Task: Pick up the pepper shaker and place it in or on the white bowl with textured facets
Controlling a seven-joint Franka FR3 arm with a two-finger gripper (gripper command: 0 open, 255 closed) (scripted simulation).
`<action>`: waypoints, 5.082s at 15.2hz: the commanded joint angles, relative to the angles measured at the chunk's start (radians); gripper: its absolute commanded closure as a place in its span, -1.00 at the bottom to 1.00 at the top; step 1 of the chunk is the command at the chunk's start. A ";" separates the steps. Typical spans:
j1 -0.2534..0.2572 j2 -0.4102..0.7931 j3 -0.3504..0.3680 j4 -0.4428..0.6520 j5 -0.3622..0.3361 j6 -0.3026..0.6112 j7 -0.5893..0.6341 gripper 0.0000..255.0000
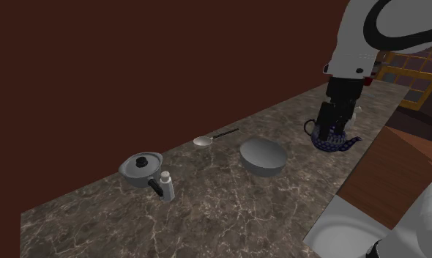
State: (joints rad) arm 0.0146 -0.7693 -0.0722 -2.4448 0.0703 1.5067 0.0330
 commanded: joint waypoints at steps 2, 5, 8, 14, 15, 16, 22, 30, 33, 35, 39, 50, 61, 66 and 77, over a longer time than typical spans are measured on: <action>0.009 0.016 0.016 -0.004 0.015 0.028 0.015 -1.00; 0.036 0.072 0.064 -0.008 0.056 0.112 0.058 -1.00; 0.060 0.139 0.111 0.000 0.091 0.196 0.098 -1.00; 0.101 0.297 0.201 0.052 0.137 0.354 0.177 -1.00; 0.107 0.326 0.216 0.065 0.141 0.378 0.191 -1.00; 0.112 0.355 0.230 0.079 0.144 0.402 0.205 -1.00; 0.138 0.543 0.309 0.190 0.132 0.530 0.294 -1.00; 0.179 0.815 0.385 0.404 0.035 0.643 0.440 -1.00; 0.205 0.922 0.399 0.506 -0.020 0.664 0.498 -1.00; 0.228 0.995 0.402 0.581 -0.059 0.671 0.536 -1.00; 0.280 1.135 0.397 0.740 -0.129 0.666 0.598 -1.00; 0.292 1.190 0.388 0.716 -0.148 0.744 0.610 -1.00; 0.292 1.189 0.388 0.714 -0.148 0.744 0.609 1.00; 0.291 1.178 0.390 0.727 -0.144 0.721 0.608 1.00; 0.286 1.127 0.399 0.806 -0.126 0.594 0.602 1.00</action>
State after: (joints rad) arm 0.3019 0.3627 0.3262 -1.6469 -0.0572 2.1133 0.6360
